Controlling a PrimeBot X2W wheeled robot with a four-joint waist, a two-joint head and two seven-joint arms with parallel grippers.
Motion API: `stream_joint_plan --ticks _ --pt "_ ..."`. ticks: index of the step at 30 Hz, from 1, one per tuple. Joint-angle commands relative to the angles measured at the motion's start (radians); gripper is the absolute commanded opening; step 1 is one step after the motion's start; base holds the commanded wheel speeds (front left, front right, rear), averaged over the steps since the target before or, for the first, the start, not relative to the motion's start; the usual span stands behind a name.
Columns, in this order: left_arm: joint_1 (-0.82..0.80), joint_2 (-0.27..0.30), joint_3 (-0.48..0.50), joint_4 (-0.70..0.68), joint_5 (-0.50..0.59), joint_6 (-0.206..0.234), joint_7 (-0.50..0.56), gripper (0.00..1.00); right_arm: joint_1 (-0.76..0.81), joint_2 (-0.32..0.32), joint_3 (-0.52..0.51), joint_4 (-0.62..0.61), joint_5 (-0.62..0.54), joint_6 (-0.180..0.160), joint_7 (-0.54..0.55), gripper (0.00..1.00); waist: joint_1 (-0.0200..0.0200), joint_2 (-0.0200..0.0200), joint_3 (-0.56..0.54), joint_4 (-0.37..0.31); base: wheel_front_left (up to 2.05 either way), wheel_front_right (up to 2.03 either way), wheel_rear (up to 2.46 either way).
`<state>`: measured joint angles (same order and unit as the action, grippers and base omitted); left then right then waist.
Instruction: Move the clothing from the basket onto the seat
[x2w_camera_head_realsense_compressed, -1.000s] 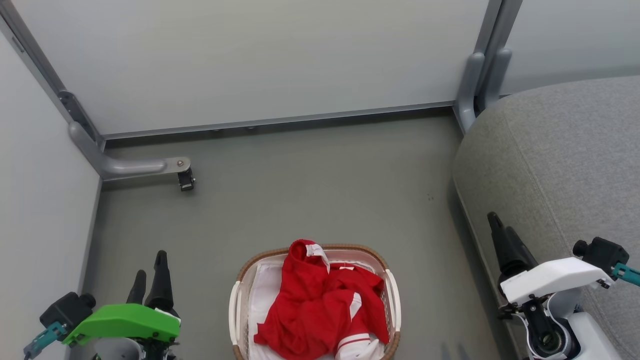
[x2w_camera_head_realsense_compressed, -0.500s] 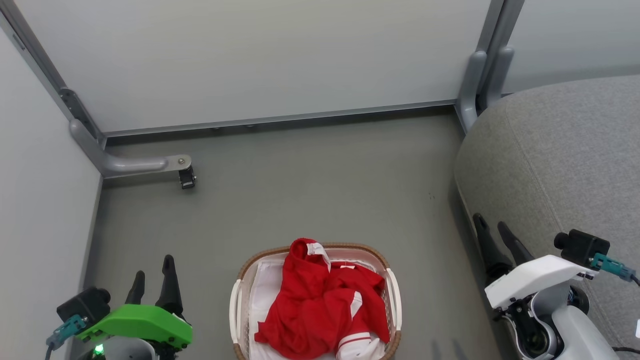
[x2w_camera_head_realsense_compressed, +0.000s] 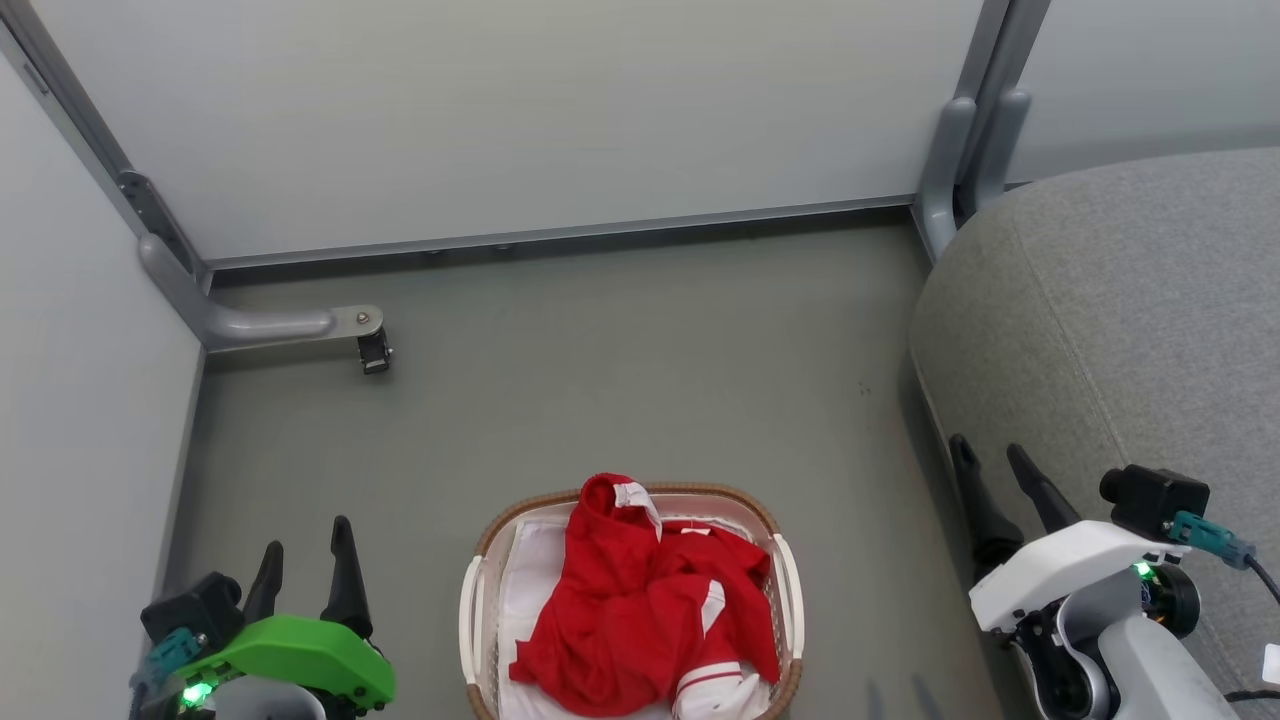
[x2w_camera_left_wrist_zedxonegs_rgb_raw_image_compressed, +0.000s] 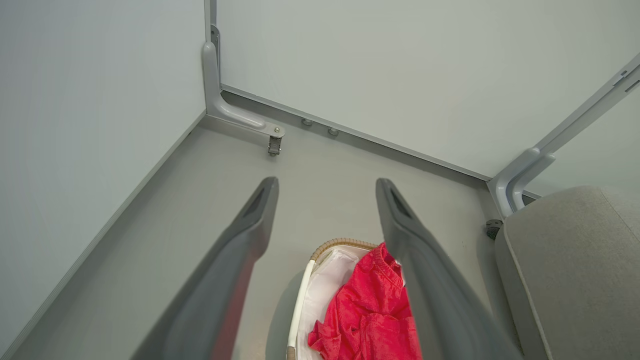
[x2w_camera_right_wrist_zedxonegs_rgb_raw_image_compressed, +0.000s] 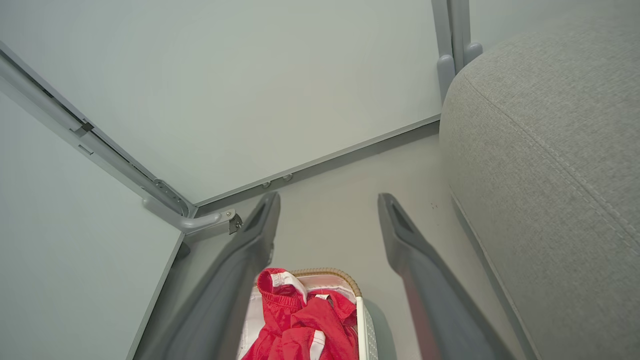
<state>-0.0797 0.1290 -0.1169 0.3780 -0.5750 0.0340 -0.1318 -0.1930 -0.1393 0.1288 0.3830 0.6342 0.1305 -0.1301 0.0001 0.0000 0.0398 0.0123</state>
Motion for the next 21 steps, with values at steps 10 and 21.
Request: stream_joint_plan --ticks 10,21 --pt "0.02 0.001 0.01 -0.031 0.113 0.001 -0.033 1.0 0.02 0.01 -0.025 0.004 -0.121 0.0 -0.034 1.0 -0.0001 0.0 0.001 0.001 0.0 0.0 0.0" --pt "0.016 -0.002 0.02 -0.065 0.229 -0.012 -0.059 1.0 0.009 0.016 -0.044 -0.023 -0.229 0.0 -0.061 1.0 -0.0001 0.0 -0.005 0.004 0.0 0.0 0.0"
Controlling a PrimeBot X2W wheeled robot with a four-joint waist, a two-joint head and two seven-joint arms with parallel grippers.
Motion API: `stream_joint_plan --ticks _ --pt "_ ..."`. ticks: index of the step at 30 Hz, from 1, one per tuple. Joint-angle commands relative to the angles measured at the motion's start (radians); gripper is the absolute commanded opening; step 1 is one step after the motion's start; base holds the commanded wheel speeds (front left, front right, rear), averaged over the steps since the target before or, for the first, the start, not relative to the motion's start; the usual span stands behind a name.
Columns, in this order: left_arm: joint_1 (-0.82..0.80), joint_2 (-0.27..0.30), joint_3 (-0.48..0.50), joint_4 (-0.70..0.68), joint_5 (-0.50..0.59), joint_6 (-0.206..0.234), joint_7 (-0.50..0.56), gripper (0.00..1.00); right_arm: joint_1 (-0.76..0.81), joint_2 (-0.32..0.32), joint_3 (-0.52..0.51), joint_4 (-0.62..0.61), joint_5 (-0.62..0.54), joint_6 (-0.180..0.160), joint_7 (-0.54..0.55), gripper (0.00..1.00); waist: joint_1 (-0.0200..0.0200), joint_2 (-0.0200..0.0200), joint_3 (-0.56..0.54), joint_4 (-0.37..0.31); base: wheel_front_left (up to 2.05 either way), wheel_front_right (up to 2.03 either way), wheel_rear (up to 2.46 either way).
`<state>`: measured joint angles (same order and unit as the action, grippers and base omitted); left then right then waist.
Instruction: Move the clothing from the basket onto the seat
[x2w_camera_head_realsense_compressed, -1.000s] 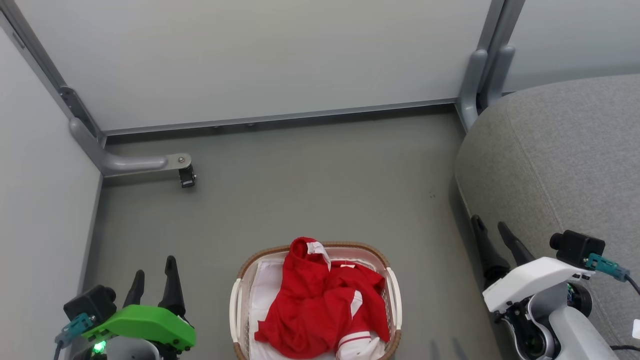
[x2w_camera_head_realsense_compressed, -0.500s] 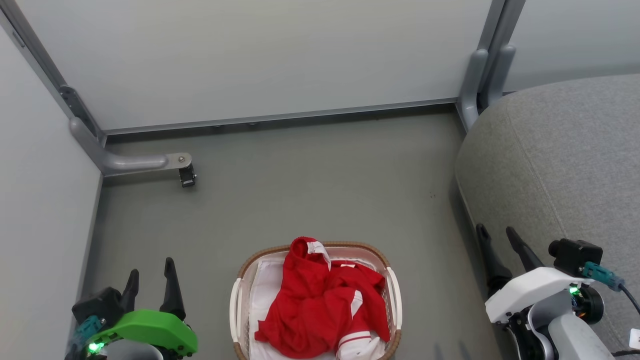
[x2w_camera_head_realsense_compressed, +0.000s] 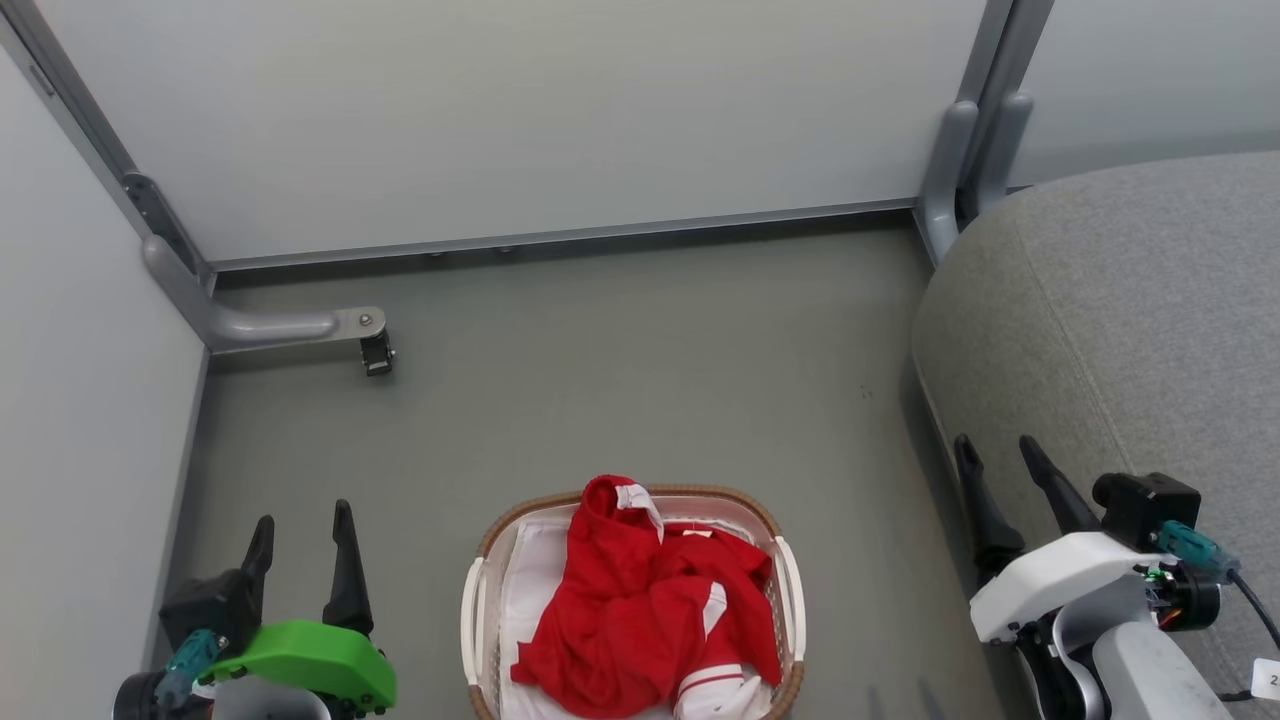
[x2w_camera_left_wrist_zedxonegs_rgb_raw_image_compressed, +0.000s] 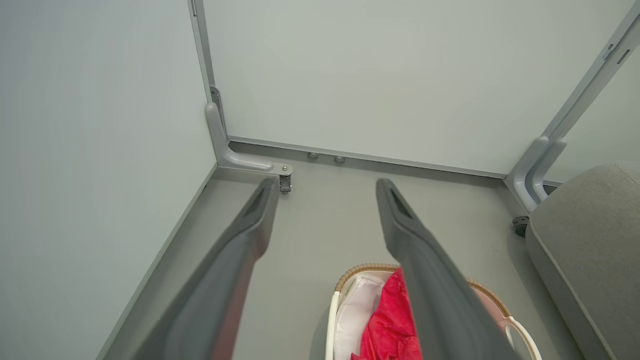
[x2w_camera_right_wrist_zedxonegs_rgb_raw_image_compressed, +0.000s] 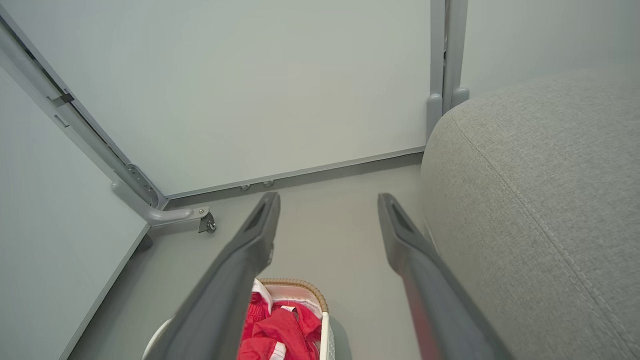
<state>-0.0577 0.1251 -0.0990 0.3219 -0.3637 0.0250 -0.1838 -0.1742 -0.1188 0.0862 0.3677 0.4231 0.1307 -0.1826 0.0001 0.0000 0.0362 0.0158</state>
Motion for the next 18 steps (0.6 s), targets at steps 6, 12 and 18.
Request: stream_joint_plan --ticks 6,12,18 --pt "-0.006 -0.004 0.008 -0.022 0.074 -0.01 -0.021 1.0 -0.006 -0.005 0.0 -0.015 -0.07 0.0 -0.022 1.0 -0.0001 0.0 -0.009 0.0 0.0 0.0 0.0" --pt "-0.001 -0.012 0.014 -0.034 0.127 -0.013 -0.033 1.0 -0.002 -0.004 0.005 -0.021 -0.118 0.0 -0.034 1.0 -0.0001 0.0 -0.012 -0.004 0.0 0.0 0.0" --pt "0.007 -0.022 0.02 -0.022 0.178 -0.023 -0.044 1.0 0.011 -0.003 0.011 0.008 -0.165 0.0 -0.046 1.0 -0.0001 0.0 -0.01 -0.008 0.0 0.0 0.0"
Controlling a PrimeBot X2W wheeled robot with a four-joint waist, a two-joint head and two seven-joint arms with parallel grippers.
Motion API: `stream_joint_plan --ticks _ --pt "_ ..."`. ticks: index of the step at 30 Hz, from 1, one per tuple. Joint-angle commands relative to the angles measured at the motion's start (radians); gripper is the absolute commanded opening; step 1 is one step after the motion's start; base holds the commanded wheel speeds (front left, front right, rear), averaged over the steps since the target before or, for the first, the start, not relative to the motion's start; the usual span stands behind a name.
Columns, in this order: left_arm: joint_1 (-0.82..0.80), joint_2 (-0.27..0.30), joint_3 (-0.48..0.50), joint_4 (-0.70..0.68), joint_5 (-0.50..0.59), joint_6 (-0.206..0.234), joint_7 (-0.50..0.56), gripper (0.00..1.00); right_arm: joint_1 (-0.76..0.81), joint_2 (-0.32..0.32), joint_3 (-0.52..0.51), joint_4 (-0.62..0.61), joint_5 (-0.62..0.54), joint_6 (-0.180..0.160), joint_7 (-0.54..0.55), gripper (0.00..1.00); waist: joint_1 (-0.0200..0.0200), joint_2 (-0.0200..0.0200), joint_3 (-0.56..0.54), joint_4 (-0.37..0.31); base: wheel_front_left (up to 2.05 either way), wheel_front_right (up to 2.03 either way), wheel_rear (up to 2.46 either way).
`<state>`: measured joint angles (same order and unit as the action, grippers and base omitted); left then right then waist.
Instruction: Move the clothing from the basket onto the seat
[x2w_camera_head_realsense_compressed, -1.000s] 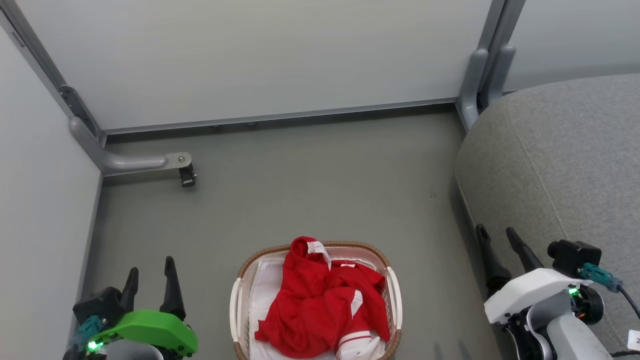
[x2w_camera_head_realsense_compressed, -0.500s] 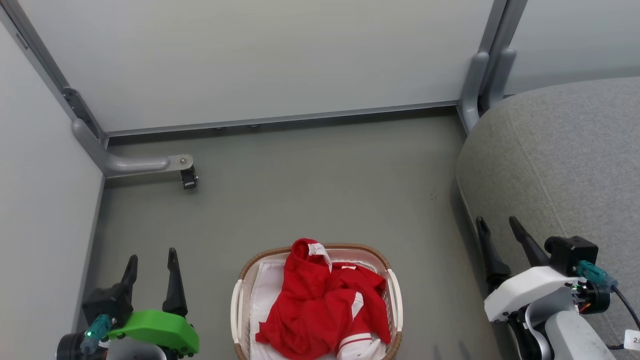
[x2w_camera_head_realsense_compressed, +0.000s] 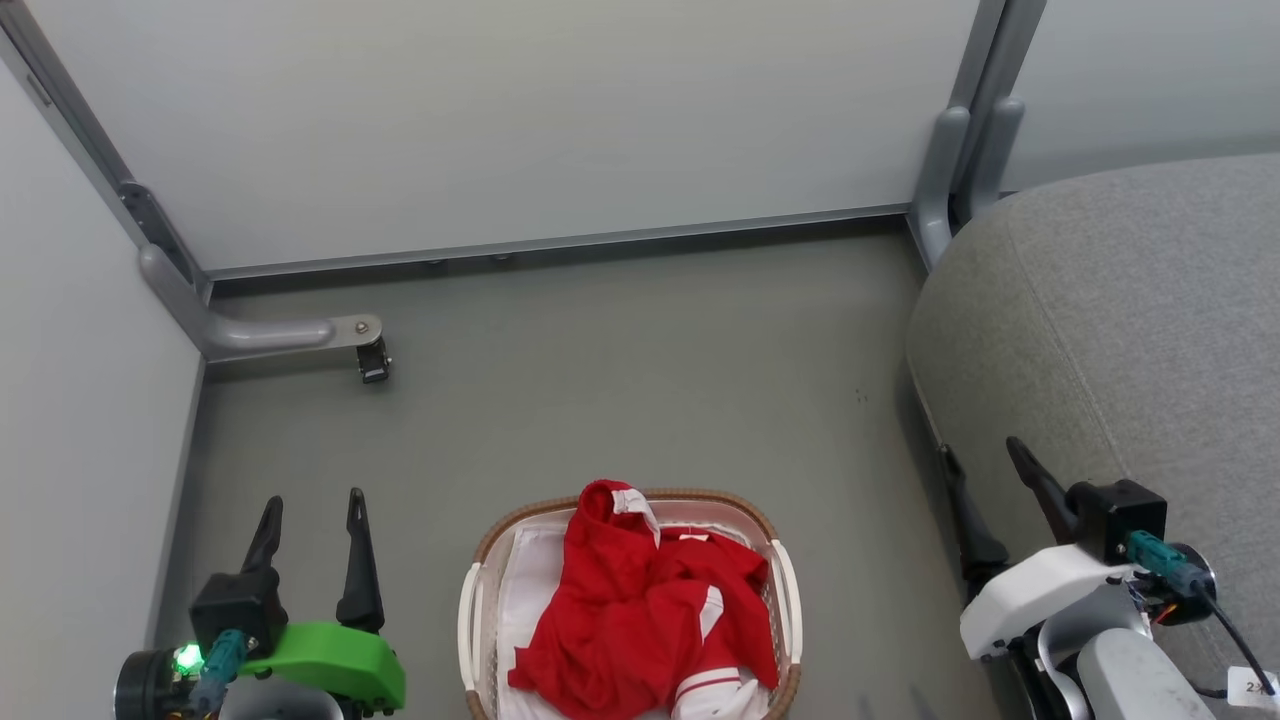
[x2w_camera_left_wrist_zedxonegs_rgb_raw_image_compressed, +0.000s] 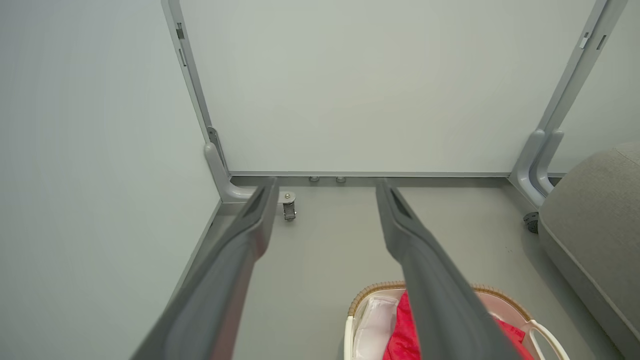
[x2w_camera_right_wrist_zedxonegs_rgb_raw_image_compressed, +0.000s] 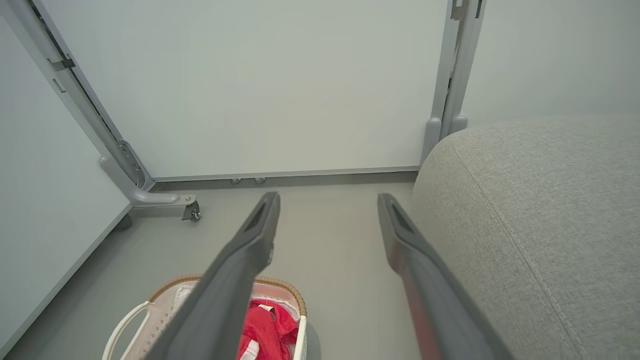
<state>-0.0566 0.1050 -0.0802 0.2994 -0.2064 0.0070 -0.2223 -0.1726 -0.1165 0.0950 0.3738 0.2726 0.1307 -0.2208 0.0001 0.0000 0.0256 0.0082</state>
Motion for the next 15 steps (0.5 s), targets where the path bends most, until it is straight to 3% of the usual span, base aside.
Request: stream_joint_plan --ticks 1,15 --pt "0.008 -0.004 0.001 0.003 0.027 -0.005 -0.009 1.0 0.01 -0.007 0.005 0.01 -0.023 0.0 -0.011 1.0 -0.0001 0.0 0.001 0.0 0.0 0.0 0.0" --pt "0.017 -0.021 -0.006 0.031 0.144 -0.026 -0.035 1.0 -0.027 -0.018 0.038 0.031 -0.12 0.0 -0.036 1.0 -0.0001 0.0 0.032 -0.008 0.0 0.0 0.0"
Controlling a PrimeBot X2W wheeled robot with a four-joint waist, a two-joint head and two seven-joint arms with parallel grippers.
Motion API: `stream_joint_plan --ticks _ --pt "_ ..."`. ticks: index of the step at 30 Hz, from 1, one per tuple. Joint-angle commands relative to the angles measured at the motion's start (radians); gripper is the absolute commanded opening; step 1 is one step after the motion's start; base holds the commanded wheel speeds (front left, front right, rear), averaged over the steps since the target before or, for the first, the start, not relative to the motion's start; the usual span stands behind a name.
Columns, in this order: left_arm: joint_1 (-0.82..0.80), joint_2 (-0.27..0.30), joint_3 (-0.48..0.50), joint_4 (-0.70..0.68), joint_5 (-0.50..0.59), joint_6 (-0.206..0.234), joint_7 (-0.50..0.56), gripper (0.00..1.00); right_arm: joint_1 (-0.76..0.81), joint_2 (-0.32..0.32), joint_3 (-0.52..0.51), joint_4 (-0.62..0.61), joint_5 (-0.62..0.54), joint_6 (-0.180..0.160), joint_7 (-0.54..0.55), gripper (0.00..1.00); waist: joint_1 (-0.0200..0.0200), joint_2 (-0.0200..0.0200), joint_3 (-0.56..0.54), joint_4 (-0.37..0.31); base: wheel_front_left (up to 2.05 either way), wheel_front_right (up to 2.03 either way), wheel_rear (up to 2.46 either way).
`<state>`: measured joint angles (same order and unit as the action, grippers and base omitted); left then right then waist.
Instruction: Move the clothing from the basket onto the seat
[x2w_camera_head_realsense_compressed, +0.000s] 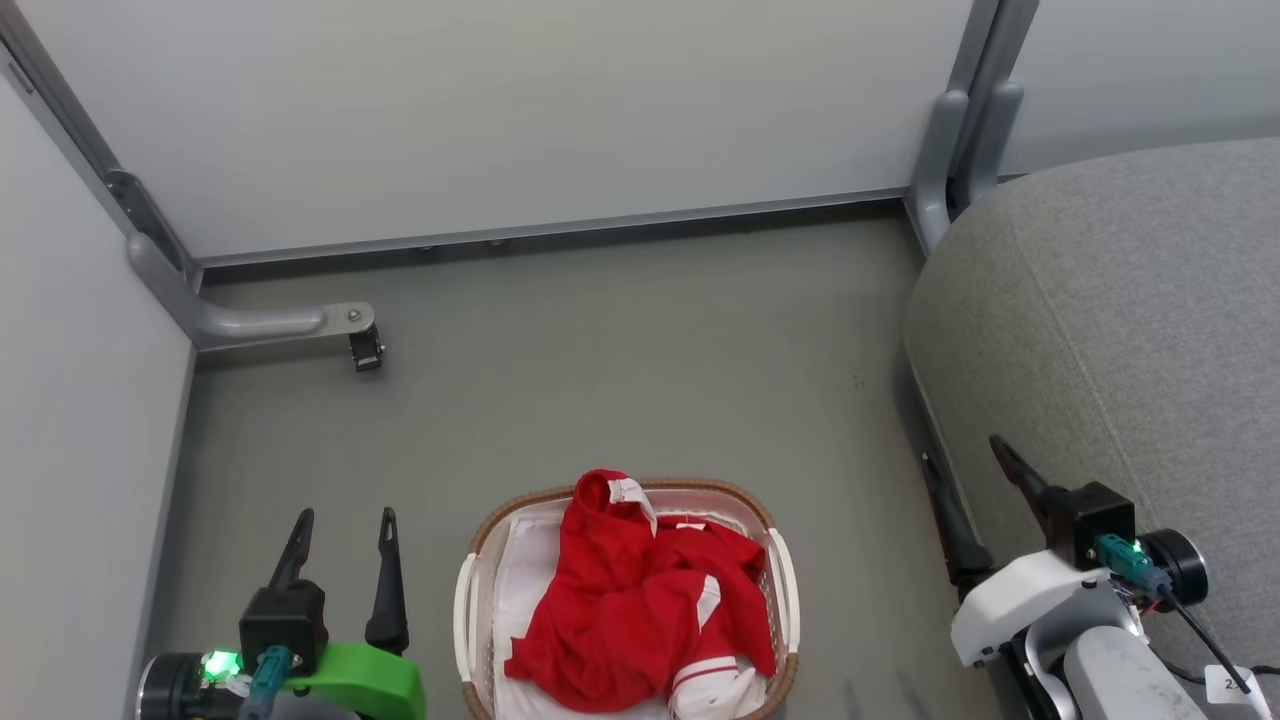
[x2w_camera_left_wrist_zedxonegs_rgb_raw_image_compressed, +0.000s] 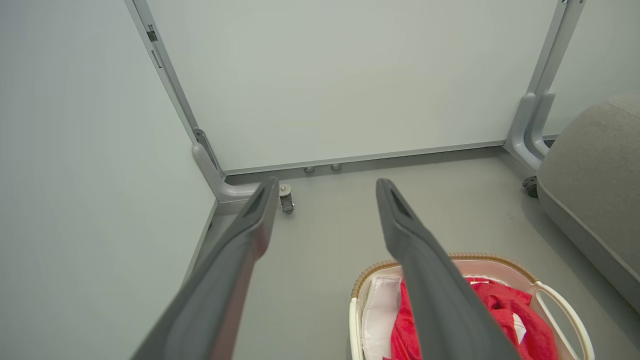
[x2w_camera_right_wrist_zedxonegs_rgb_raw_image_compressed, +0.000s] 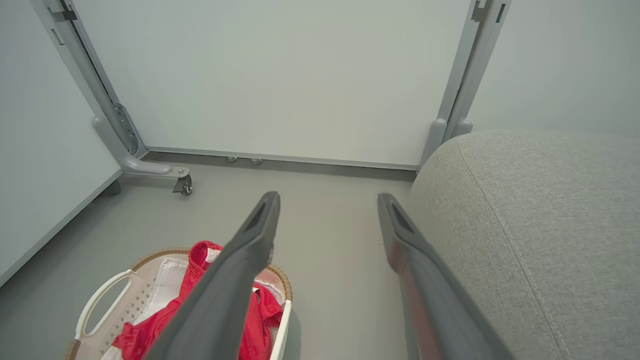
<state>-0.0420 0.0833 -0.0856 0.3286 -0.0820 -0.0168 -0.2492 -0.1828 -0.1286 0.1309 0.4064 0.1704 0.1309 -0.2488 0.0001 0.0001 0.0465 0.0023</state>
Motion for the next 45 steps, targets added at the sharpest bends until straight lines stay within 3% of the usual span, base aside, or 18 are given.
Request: stream_joint_plan --ticks 1,25,38,45 --pt "-0.002 0.0 -0.002 0.005 0.024 -0.005 -0.01 1.0 -0.02 -0.006 0.004 -0.005 -0.022 0.0 -0.009 1.0 -0.0001 -0.0001 0.021 -0.003 0.0 0.0 0.0" --pt "-0.244 -0.027 -0.119 0.115 0.066 -0.059 -0.016 1.0 -0.22 0.029 0.045 -0.092 -0.048 0.0 -0.018 1.0 -0.0001 -0.0001 0.443 -0.145 0.0 0.0 0.0" --pt "-0.423 -0.016 -0.171 0.299 0.04 -0.105 -0.016 1.0 -0.303 0.068 0.047 -0.148 -0.044 0.0 -0.018 1.0 -0.0001 -0.0001 0.642 -0.205 0.0 0.0 0.0" --pt "-0.512 -0.01 -0.279 0.44 -0.03 -0.114 -0.016 1.0 -0.329 0.074 0.07 -0.141 -0.034 0.0 -0.018 1.0 -0.0001 -0.0001 0.699 -0.229 0.0 0.0 0.0"
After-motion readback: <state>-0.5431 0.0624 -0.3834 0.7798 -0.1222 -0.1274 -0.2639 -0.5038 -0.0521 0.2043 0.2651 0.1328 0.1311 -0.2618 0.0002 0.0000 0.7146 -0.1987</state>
